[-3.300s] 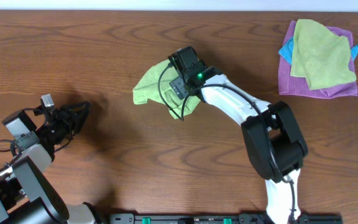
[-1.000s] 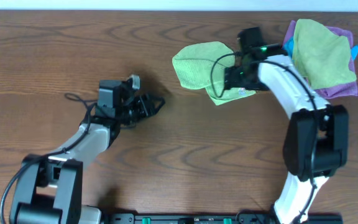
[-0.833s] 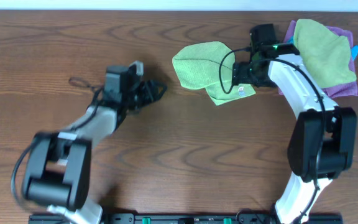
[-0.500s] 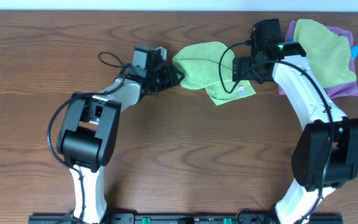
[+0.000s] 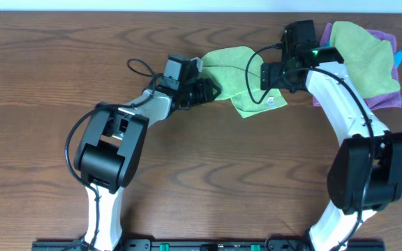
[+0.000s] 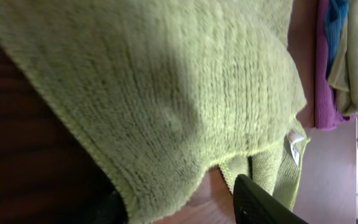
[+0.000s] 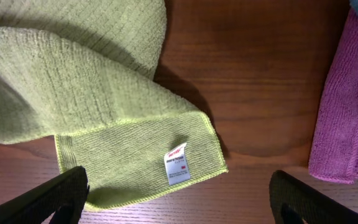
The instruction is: Fold the cloth
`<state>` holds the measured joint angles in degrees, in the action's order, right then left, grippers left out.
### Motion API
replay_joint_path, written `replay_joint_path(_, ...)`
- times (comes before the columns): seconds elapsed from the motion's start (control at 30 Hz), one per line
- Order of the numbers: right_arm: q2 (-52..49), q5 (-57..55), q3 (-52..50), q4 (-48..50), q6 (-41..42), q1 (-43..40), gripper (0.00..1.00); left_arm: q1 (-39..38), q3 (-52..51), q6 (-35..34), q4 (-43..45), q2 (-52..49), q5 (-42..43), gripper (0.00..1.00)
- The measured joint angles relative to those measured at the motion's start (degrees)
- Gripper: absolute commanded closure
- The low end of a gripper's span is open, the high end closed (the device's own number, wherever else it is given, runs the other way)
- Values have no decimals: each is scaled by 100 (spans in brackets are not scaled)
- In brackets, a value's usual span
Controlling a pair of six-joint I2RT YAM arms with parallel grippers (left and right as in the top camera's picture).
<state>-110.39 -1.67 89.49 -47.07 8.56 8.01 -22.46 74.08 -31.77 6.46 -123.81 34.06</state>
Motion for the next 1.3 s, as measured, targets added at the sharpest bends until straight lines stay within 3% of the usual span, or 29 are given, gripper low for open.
replay_joint_path(0.13, 0, 0, 0, -2, -2, 0, 7, -151, 0, -122, 42, -22, -7, 55)
replay_joint_path(0.43, 0, 0, 0, -22, -2, 0, 7, -155, -2, -289, -197, -50, 186, 83)
replay_joint_path(0.5, 0, -2, 0, -24, -2, 0, 7, -155, -2, -310, -262, -52, 151, 93)
replay_joint_path(0.93, 0, 44, -37, -267, -424, -17, 7, 52, 0, -291, -435, -52, -149, 94)
replay_joint_path(1.3, 0, 890, -1060, 173, -811, -551, 13, 575, 11, -269, -581, -15, -155, 94)
